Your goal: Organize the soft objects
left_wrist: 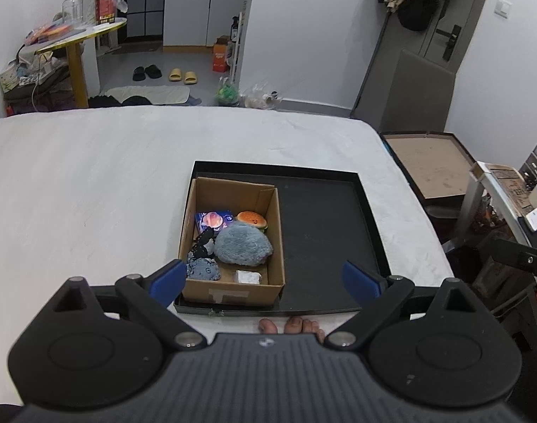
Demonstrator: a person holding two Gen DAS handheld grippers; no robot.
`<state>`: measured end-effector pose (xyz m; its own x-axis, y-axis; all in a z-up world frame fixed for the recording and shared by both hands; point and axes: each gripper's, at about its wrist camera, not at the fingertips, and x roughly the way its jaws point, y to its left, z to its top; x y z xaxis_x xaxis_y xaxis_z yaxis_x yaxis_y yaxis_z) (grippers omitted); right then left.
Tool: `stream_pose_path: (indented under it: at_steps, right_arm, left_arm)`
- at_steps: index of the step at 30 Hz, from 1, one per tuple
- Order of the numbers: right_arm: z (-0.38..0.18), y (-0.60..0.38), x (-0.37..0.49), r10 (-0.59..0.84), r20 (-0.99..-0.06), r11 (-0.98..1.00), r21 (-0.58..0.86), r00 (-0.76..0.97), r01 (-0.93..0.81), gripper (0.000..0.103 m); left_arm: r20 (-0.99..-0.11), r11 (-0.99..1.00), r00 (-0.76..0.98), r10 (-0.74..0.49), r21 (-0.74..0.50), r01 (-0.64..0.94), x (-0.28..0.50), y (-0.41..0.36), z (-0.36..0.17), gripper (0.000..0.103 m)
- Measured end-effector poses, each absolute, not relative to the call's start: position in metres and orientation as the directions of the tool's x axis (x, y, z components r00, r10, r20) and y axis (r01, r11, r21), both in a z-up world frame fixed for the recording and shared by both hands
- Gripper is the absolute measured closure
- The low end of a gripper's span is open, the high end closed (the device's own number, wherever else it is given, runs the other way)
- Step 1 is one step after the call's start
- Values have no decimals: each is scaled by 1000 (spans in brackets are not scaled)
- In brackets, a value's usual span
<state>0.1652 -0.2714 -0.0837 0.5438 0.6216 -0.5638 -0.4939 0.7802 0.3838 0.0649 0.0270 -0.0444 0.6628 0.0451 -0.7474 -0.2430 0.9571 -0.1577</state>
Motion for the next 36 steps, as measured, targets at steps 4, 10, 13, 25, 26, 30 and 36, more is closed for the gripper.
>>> stream_pose_path:
  at_steps: [4, 10, 13, 25, 26, 30, 36]
  right_arm:
    - [-75, -267, 155, 626, -564, 776, 378, 538, -505, 0]
    - [-63, -248, 136, 640, -571, 757, 350, 515, -552, 0]
    - [-58, -240, 125, 645, -571, 749, 342, 507, -567, 0]
    - [-38, -228, 99, 641, -564, 750, 316, 521, -581, 0]
    - [-36, -228, 98, 641, -562, 750, 313, 522, -583, 0]
    - [-31, -227, 91, 631, -563, 757, 295, 534, -583, 0]
    - [-26, -229, 85, 619, -573, 765, 284, 538, -578, 0]
  left_arm:
    - [-733, 959, 679, 36, -166, -230, 53, 27, -36, 8]
    - [-714, 956, 698, 49, -168, -240, 34, 34, -23, 7]
    - [-702, 959, 710, 49, -165, -229, 24, 35, -16, 7]
    - [-672, 974, 738, 55, -125, -187, 1, 24, 1, 7]
    - [-670, 976, 740, 54, -122, -182, 0, 22, 3, 7]
    - [-663, 978, 745, 75, -98, -186, -1, 17, 6, 7]
    - [-651, 980, 756, 72, -96, -176, -6, 13, 12, 7]
